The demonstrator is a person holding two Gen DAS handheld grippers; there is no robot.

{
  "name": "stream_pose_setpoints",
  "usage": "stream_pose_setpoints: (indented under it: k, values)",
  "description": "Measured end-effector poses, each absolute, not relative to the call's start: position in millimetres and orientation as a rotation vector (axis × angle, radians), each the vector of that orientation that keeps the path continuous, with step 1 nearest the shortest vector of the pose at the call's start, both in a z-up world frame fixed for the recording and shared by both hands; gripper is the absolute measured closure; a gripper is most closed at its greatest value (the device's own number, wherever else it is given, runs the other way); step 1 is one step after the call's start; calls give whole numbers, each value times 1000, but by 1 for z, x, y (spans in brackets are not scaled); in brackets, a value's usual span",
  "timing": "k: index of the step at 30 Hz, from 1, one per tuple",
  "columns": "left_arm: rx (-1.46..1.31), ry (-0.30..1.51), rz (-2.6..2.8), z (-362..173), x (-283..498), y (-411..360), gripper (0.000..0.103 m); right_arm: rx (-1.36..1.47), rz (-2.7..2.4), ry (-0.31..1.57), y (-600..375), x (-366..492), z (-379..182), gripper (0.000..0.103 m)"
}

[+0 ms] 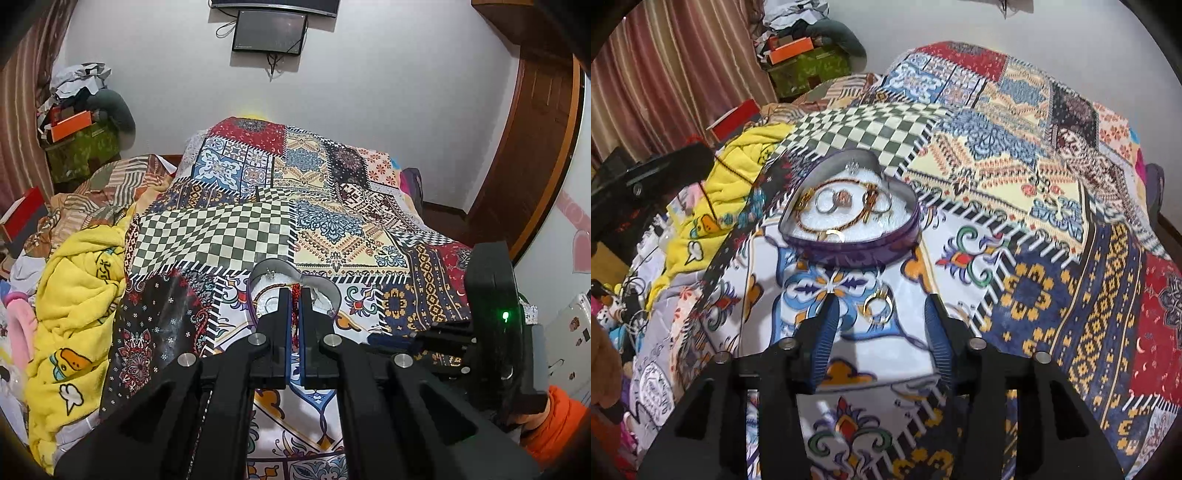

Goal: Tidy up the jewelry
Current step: 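Grasp a silver ring with the right tool while the left tool holds its piece over the tin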

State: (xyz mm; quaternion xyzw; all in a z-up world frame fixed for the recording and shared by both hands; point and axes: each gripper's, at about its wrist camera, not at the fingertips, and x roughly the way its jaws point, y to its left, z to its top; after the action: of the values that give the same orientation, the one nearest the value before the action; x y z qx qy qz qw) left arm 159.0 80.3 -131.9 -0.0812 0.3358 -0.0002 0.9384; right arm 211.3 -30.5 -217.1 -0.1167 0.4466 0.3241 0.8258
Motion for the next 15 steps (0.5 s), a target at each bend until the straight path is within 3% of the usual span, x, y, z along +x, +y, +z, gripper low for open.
stream_pose_setpoints:
  k: [6,7,8,9,15]
  values:
    - [-178,696,5,-138,160,86,102,-286,685,1002,-19,218,-239,67]
    - [-179,697,7,-139,160,87,102,-290,685,997,-18,218,-239,70]
    - [-180,698,7,-139,160,88,102,-289,685,996,-17,217,-239,81]
    - [-182,699,7,-140,160,89,102,-284,683,998,-18,218,-239,85]
    - [-192,702,9,-142,161,92,102,-271,674,988,-20,217,-238,86]
